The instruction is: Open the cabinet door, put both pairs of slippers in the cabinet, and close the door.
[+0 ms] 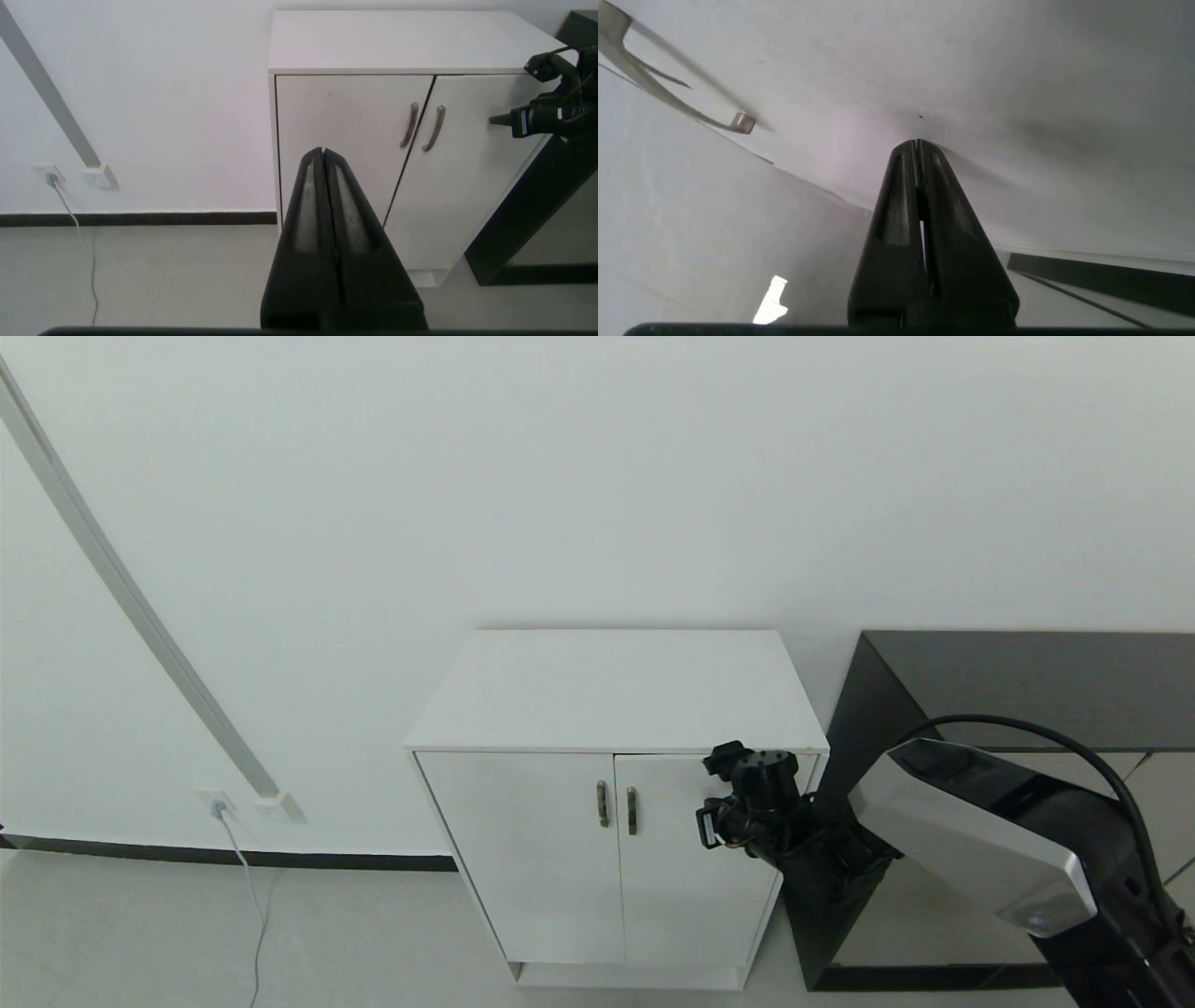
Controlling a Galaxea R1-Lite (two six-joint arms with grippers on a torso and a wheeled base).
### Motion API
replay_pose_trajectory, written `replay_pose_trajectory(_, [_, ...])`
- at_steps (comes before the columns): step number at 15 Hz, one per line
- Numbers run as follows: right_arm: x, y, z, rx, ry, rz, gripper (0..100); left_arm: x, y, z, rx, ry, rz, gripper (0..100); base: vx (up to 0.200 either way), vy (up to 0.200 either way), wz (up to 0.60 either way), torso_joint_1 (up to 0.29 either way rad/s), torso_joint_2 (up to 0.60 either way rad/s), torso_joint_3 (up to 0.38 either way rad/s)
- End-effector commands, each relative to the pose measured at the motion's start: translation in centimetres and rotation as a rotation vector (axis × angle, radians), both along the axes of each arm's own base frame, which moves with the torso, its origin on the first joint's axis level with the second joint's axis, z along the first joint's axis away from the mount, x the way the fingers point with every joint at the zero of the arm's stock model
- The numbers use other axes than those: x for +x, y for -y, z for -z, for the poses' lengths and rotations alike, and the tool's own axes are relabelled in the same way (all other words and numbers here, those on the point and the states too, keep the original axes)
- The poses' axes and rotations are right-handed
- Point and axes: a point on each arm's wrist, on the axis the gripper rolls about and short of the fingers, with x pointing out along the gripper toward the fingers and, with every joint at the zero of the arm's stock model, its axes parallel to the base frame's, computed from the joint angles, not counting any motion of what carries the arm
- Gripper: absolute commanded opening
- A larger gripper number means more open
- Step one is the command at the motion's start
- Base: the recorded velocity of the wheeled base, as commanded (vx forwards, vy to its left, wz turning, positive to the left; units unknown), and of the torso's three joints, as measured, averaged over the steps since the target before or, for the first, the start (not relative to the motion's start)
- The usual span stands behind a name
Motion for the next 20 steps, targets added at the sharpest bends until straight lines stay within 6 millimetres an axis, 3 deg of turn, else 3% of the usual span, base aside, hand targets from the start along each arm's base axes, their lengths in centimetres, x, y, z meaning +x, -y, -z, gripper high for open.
replay_pose_trajectory(1, [0.2, 0.0, -0.1, 0.003, 0.005, 0.003, 0, 0.0, 0.0, 0.0, 0.000, -0.001, -0.001, 0, 0.000, 0.000, 0.00, 0.000, 0.00, 0.000])
replay_pose_trajectory(11, [0.7, 0.3, 0.0, 0.004, 0.010, 0.017, 0, 0.0, 0.0, 0.0, 0.000, -0.001, 0.000, 0, 0.000, 0.000, 0.00, 0.000, 0.00, 0.000])
replay_pose_trajectory(13, [0.0, 0.7, -0.9, 0.007, 0.012, 0.017, 0, 0.0, 0.0, 0.0, 0.000, -0.001, 0.000, 0, 0.000, 0.000, 0.00, 0.000, 0.00, 0.000])
replay_pose_trajectory(15, [-0.9, 1.4, -2.0, 0.013, 0.015, 0.022, 0, 0.0, 0.0, 0.0, 0.000, -0.001, 0.000, 0, 0.000, 0.000, 0.00, 0.000, 0.00, 0.000])
replay_pose_trajectory(20, [-7.0, 7.6, -5.0, 0.018, 0.040, 0.100, 0, 0.0, 0.0, 0.0, 0.000, -0.001, 0.000, 0, 0.000, 0.000, 0.00, 0.000, 0.00, 0.000])
